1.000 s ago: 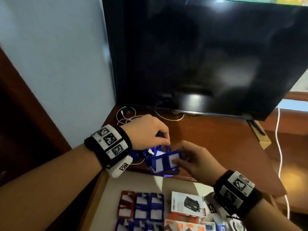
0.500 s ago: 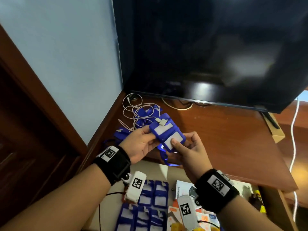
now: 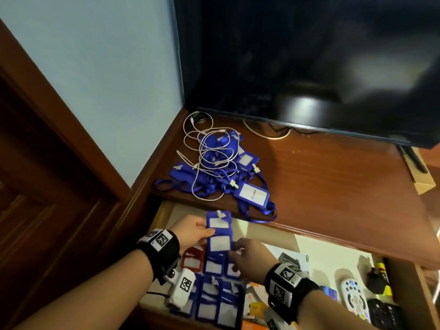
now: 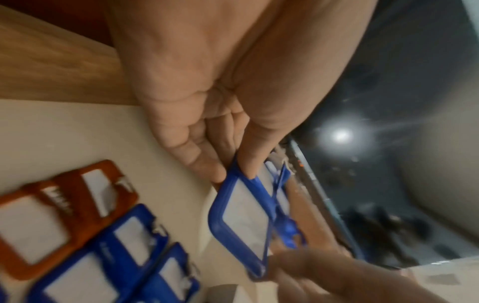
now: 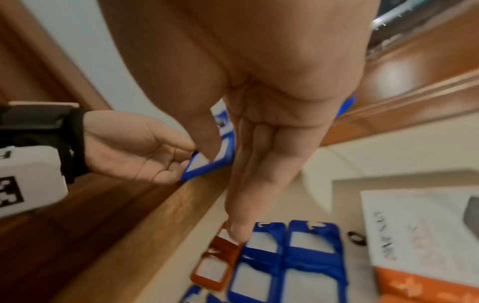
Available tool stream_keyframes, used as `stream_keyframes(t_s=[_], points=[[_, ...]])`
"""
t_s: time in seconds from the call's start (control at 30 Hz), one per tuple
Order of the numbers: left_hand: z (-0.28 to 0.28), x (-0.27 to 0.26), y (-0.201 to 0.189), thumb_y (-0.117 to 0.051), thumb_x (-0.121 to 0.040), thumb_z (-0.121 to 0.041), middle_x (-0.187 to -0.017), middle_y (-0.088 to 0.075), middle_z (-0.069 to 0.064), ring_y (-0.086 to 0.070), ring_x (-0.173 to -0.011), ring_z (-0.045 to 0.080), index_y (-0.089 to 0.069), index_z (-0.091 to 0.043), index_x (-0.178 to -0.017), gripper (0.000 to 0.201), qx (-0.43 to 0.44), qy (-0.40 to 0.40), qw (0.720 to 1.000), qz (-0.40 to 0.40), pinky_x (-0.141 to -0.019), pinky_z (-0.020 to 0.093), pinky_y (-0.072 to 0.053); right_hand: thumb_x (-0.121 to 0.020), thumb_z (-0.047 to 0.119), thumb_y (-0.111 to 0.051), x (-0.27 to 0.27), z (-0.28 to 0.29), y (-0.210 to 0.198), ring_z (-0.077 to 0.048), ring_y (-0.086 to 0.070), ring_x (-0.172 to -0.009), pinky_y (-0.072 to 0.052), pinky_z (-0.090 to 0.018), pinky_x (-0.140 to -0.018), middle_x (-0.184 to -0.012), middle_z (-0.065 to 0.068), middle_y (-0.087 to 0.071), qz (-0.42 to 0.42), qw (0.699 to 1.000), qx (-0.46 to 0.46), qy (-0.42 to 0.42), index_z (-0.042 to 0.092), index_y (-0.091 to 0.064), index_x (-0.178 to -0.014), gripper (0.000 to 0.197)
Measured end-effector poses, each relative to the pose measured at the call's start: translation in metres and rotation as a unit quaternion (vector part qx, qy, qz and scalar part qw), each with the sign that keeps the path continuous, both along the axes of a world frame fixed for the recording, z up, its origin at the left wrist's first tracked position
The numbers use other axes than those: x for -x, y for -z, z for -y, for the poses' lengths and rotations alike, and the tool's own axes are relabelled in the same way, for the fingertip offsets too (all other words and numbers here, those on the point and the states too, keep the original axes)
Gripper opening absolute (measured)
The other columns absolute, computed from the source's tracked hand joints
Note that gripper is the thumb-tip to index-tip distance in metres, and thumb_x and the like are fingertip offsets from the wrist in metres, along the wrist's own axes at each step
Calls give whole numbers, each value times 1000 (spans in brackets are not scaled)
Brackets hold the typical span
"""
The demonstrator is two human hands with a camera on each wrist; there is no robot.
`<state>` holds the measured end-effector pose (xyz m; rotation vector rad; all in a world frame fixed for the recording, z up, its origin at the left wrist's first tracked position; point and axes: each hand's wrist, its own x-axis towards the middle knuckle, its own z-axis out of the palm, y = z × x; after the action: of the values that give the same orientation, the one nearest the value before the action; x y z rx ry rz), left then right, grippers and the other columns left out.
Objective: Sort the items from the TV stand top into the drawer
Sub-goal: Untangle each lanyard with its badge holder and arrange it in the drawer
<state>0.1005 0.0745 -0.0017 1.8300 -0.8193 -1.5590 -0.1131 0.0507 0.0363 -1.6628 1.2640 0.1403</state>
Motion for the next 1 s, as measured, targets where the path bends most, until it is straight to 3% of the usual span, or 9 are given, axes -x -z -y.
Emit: stream_keyframes(t_s=[0.07,0.13,0.27,0.37,0.5,0.63,0.73,0.87,1.0], points=[[2,-16,28,-71,-95,-8,-95,-76,25,-67,-83,25,-76,-4,-87,10,-26,42,996,80,-81,42,-56,-93,39,-60,8,7,6,-26,-72,-98,-54,-31,-79,-104,-3,-76,-80,991,79,-76,26,-67,-113,25],[7,-28,52,-75,-92,-19,-93,-78,21,-71,-79,26,-78,-2,-88,17,-50,74,984,154,-85,46,-58,-93,39,-60,14,17,4,-24,-69,-105,-49,-28,-79,-108,1,-75,-91,984,133,-79,28,-65,-117,26],[19,-43,68,-71,-96,-24,-95,-77,16,-68,-78,24,-76,-1,-97,23,-67,77,971,216,-71,29,-53,-94,35,-61,23,54,-10,-22,-70,-99,-47,-28,-75,-104,5,-75,-68,970,230,-32,29,-63,-110,17],[31,-51,80,-66,-100,-28,-98,-73,15,-70,-97,30,-73,-6,-99,23,-84,88,966,228,-79,32,-49,-91,28,-70,24,91,-6,-26,-70,-90,-44,-28,-72,-98,-1,-74,-33,961,273,34,26,-66,-103,13],[43,-58,96,-61,-103,-31,-100,-68,15,-67,-103,34,-64,-12,-96,21,-100,81,962,242,-81,34,-44,-92,29,-69,23,138,5,-32,-61,-115,-49,-35,-91,-120,-9,-66,-93,961,261,7,24,-60,-133,43],[53,-58,107,-58,-105,-28,-128,-69,16,-64,-115,32,-68,-3,-125,34,-115,77,962,236,-86,28,-43,-93,40,-69,20,159,14,-38,-53,-125,-47,-42,-102,-134,-9,-55,-148,962,225,-44,29,-44,-151,64],[58,-56,112,-56,-106,-27,-133,-67,15,-61,-122,33,-65,-2,-130,36,-118,73,959,248,-82,23,-37,-94,47,-67,16,164,16,-37,-44,-131,-43,-44,-106,-141,-10,-46,-188,955,224,-56,28,-37,-156,70],[58,-55,119,-58,-105,-26,-124,-71,14,-64,-115,33,-68,-4,-125,31,-113,77,957,257,-81,26,-41,-87,49,-76,13,169,19,-35,-46,-125,-45,-43,-103,-133,-10,-45,-193,955,224,-41,26,-48,-146,70],[57,-54,121,-60,-103,-22,-123,-72,15,-66,-112,34,-68,-5,-123,28,-93,66,958,263,-93,35,-50,-78,40,-87,16,174,20,-34,-52,-113,-47,-39,-94,-114,-6,-49,-144,968,206,21,22,-56,-119,54]])
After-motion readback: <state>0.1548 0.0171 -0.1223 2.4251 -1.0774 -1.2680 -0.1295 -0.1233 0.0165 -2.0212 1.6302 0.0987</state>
